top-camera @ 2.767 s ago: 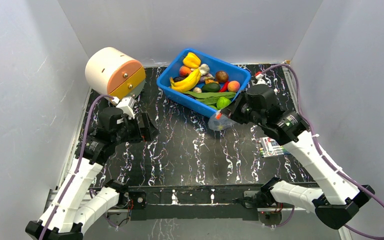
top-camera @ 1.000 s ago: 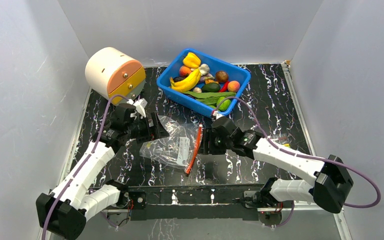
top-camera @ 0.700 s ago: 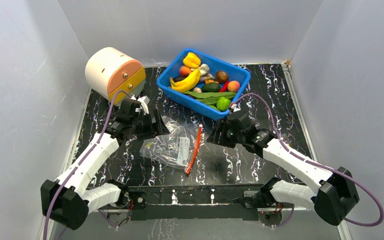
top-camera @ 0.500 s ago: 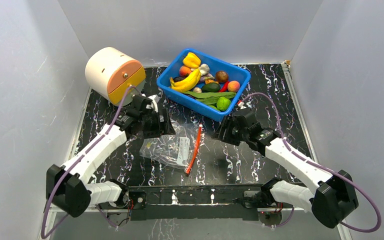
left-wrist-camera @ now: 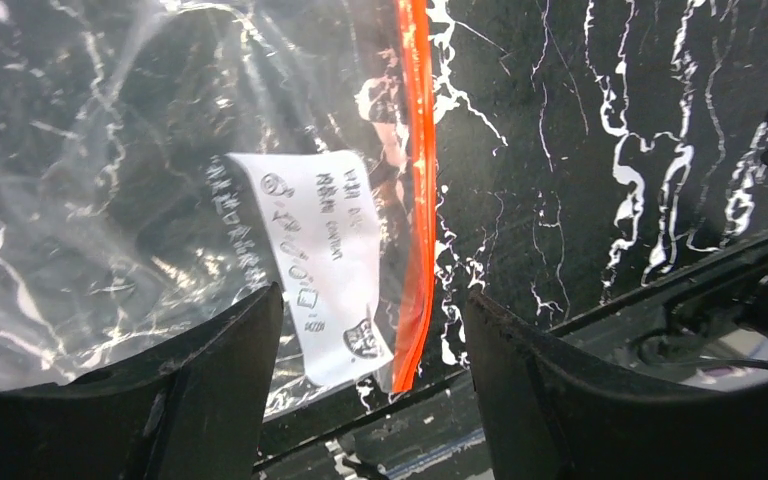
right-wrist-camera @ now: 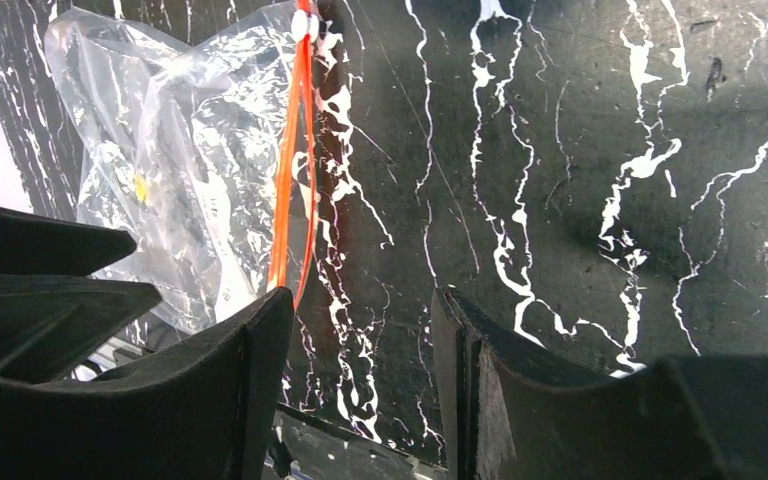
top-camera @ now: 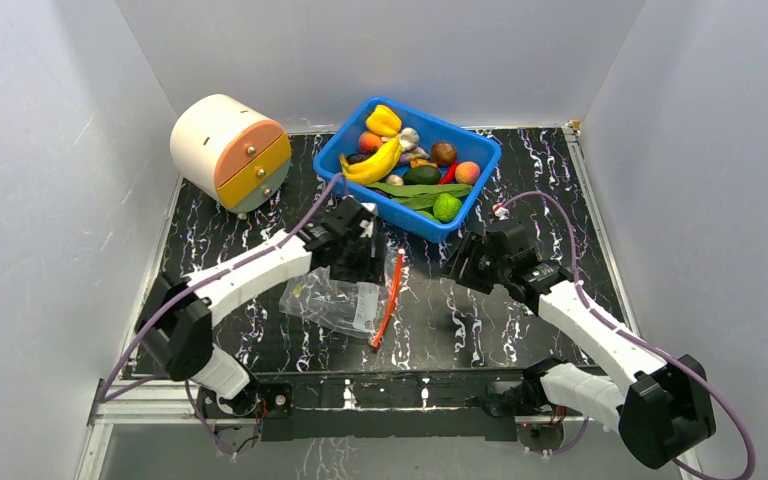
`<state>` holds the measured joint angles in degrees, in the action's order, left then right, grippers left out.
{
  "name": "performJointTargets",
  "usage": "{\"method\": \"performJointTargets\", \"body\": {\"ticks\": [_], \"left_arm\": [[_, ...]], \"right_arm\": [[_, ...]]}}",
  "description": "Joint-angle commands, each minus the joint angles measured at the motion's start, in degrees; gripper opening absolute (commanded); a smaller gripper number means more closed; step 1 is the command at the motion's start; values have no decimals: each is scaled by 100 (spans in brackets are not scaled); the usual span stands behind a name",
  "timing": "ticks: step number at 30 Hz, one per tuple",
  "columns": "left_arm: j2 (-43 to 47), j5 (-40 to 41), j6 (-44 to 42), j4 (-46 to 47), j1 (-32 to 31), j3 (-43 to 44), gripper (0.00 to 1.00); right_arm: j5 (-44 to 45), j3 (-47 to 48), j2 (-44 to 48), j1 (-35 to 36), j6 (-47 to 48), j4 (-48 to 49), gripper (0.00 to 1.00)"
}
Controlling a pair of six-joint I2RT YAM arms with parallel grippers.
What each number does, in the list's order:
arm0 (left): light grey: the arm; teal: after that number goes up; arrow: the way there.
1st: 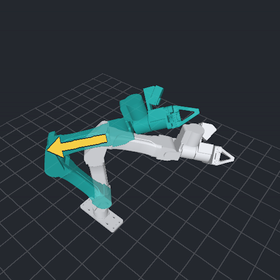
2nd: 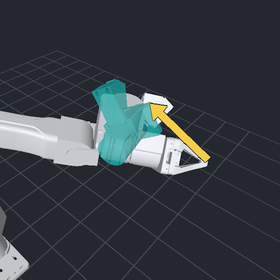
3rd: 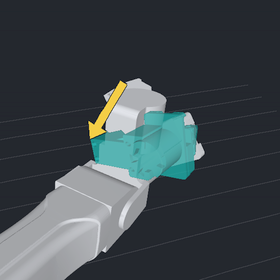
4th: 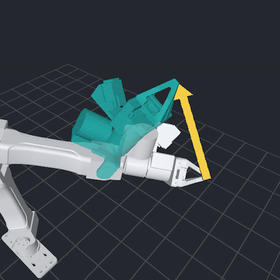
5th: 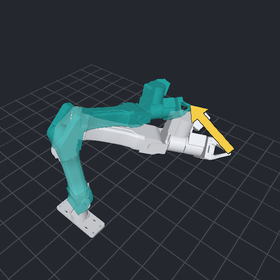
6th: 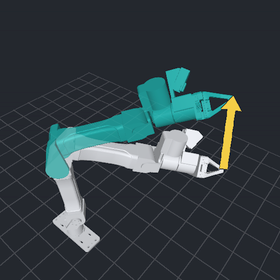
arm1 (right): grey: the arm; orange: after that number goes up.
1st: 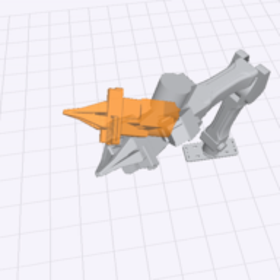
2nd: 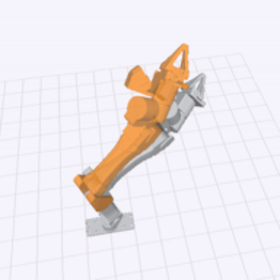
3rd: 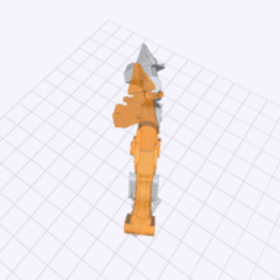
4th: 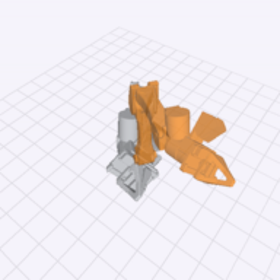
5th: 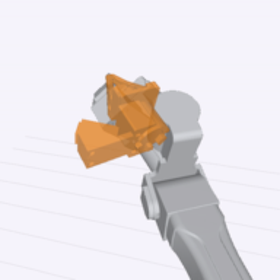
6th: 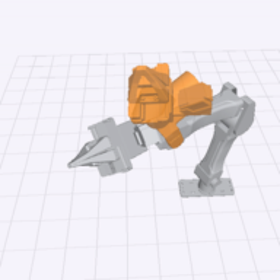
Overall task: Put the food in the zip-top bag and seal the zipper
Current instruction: Pick up the zipper food storage bag at the center of the board.
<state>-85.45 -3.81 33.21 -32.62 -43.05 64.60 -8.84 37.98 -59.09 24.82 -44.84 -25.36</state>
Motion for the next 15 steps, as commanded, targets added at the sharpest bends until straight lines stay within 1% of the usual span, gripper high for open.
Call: {"method": "performJointTargets", "body": {"ticks": [1,8,15], "left_arm": [[-419,787,-151,-187,-496,454,66],[-1197,1373,-250,-307,-981,832,70],[-1624,2038,-290,-391,-1331,1032,71]], "right_arm": [[-98,-48,164,-133,110,221,51],[-149,-44,234,-270,72,196,51],[-176,-194,315,-328,46,164,51]]}}
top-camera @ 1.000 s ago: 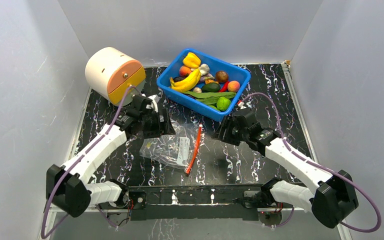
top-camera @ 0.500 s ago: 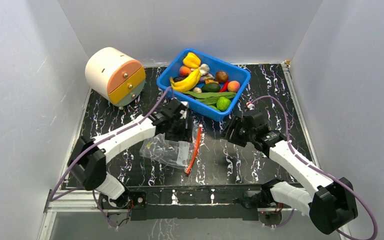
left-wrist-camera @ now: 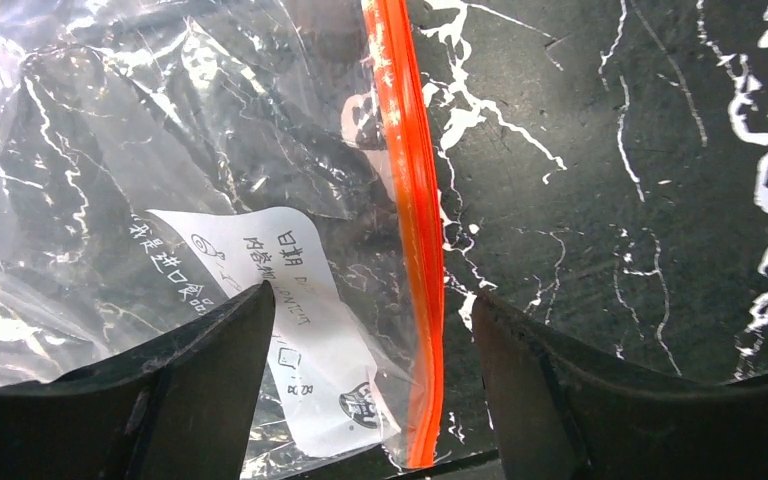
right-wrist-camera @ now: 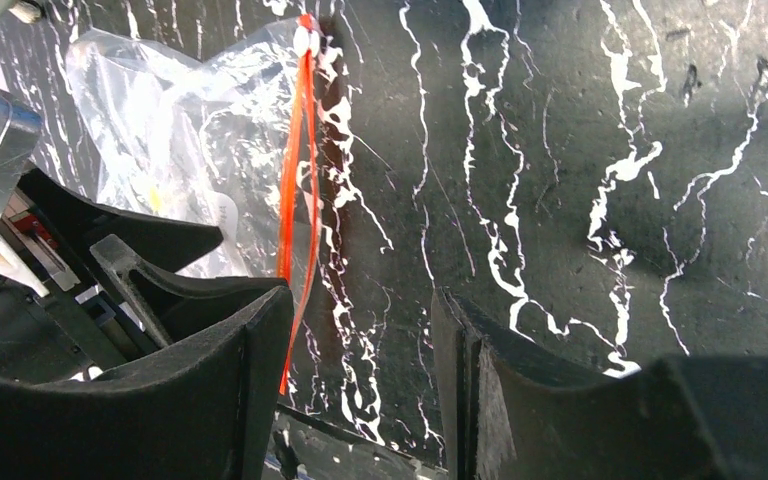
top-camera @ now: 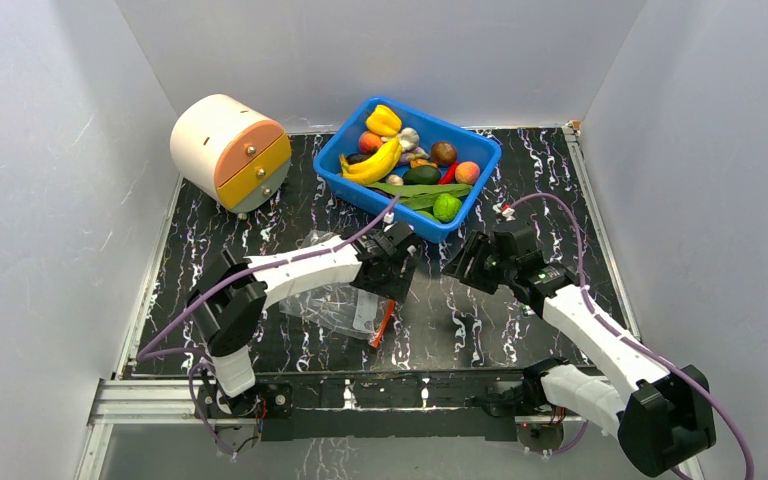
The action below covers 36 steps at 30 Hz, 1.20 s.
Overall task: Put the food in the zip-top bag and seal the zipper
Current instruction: Pick up the zipper food storage bag at the center of the board.
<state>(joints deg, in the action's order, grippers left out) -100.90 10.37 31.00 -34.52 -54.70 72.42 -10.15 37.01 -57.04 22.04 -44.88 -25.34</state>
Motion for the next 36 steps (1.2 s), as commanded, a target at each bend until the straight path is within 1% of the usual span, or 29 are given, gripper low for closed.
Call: {"method": "performJointTargets", "body": {"ticks": [1,4,8,14,16,18,20,21,24,27,30,32,34,35,36], "left_arm": [[-135,729,-68,-216,-208,245,71],[-260,1096,-36,-312,-376,238,70],[-338,1388,-44,-316,-547,191,68],[-414,1712,64,-354,-678,114,61],[-353,1718,104,-303,-704,33,55],[-268,1683,144,-243,-721,-46,46],[-179,1662,187,-187,-727,-107,40],[-146,1661,209,-168,-727,-140,36],[-62,1699,303,-153,-731,-221,29],[-18,1741,352,-91,-727,-318,29],[-86,1912,398,-74,-726,-397,37],[-165,2144,447,-138,-742,-412,38],[-175,2257,408,-141,-768,-438,36],[-144,2278,385,-122,-784,-454,32],[-85,2276,359,-93,-806,-470,26]], "right_arm": [[-66,-124,106,-63,52,142,51],[-83,-173,124,-66,56,106,51],[-75,-210,218,-73,66,88,50],[-74,-109,243,-73,103,3,50],[-111,-117,257,-72,81,30,50],[-237,-172,261,-71,20,100,50],[-394,-261,275,-71,-85,206,50],[-434,-300,286,-71,-140,232,49],[-588,-486,388,-70,-353,418,49],[-747,-702,526,-73,-650,701,49],[-841,-830,605,-73,-826,844,49],[-827,-813,634,-73,-846,786,48],[-780,-738,691,-69,-782,693,48],[-752,-699,731,-73,-746,649,48],[-713,-654,763,-71,-720,601,48]]}}
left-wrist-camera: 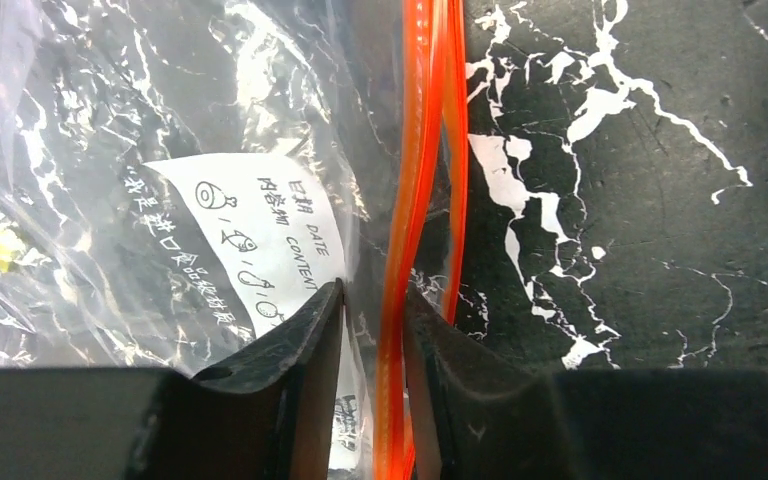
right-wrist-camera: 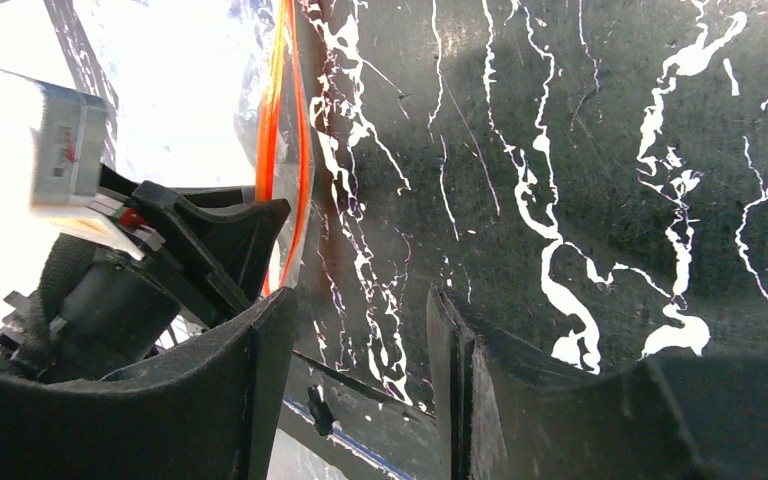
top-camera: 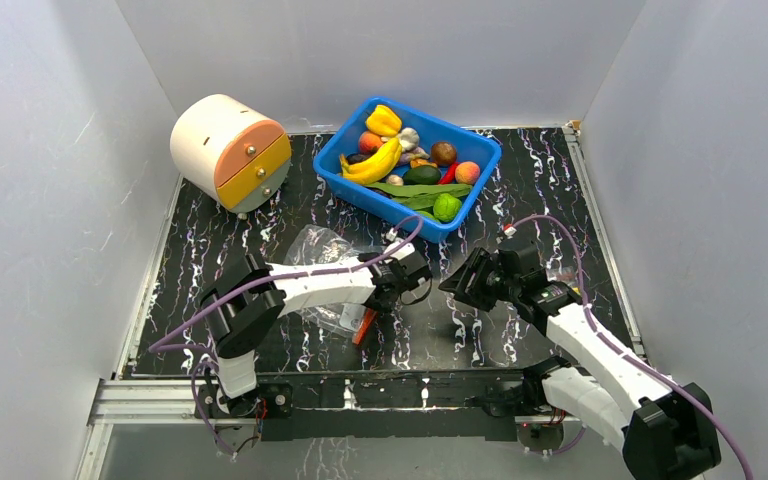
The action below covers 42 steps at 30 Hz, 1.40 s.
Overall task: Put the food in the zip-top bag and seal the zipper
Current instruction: Pick up the zipper food storage bag at the center of the board, then open the zipper of the food storage bag.
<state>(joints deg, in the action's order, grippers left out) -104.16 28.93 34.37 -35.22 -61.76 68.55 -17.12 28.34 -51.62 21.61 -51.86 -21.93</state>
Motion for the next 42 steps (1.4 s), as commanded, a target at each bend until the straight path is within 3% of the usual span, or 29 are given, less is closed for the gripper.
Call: {"method": "performJointTargets", "body": {"ticks": [1,4,8,15,19,24,32,37,42], "left_arm": [[317,402,11,16,-117,-96,20],[634,282,23,66,-152,-88,8],[1076,99,79,138,-186,-120,0],[1738,-197,273,212,-195,-202,0],[2000,-275,315,271,-196,-272,0],[2199,-300,312,245,-196,-214,0],[2532,-696,293,430,-201,-185,0],[2899,-708,355,376,-192,-206,0],[3147,-219,619,-477,-170,109,0]], "right_arm": [[9,242,260,-32,-13,225,48],[-18,201,332,-26,-183,315,47],[-164,-17,403,-7,-654,706,46],[-97,-135,393,220,-1048,1228,47],[125,86,217,724,-956,1593,50],[638,578,-330,1525,-940,1633,52],[1000,828,-1170,2123,-1212,2031,57],[1396,948,-1474,2163,-1086,1753,54],[2208,870,-1579,2162,-892,935,41]]}}
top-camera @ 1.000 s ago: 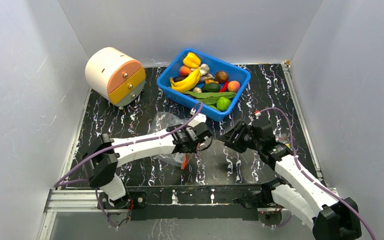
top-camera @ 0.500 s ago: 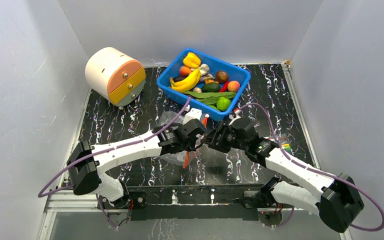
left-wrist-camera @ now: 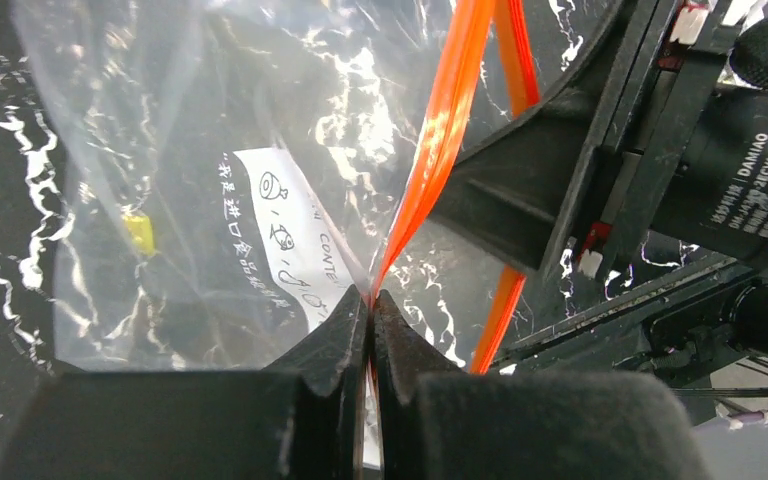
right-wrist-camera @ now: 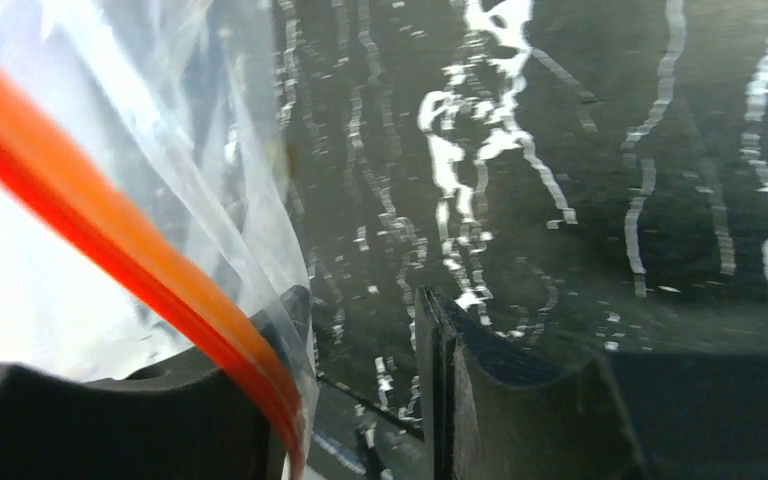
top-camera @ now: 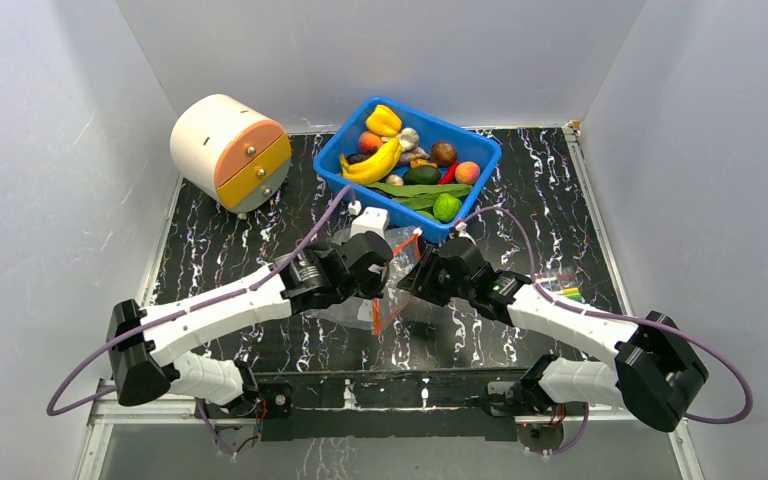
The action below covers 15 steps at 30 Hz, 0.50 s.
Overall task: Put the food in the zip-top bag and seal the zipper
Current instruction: Open the zipper of the food storage bag.
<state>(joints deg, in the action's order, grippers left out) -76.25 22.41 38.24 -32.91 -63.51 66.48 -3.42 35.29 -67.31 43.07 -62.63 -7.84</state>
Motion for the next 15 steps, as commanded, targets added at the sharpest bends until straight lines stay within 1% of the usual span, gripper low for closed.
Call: {"method": "performJointTargets", "body": {"ticks": [1,4,8,10,13,15], "left_arm": [[403,574,261,-873,9,388,0],[521,912,263,-1248,14,586,0],[465,1374,183,-1620,22,865,0],[485,1368,46,-1539,22,883,0],[615,1089,-223,-1038,23,715,0],[654,969,-222,-908,22,631,0]], "right_arm": [[977,116,31,17,189,-568,39],[1327,-43,222,11,51,-796,37],[1450,-61,405,12,-36,-959,35],[1463,2,400,11,-38,-1023,36],[1473,86,361,10,-44,-1117,40],[1442,101,409,10,-44,-1050,40]]}}
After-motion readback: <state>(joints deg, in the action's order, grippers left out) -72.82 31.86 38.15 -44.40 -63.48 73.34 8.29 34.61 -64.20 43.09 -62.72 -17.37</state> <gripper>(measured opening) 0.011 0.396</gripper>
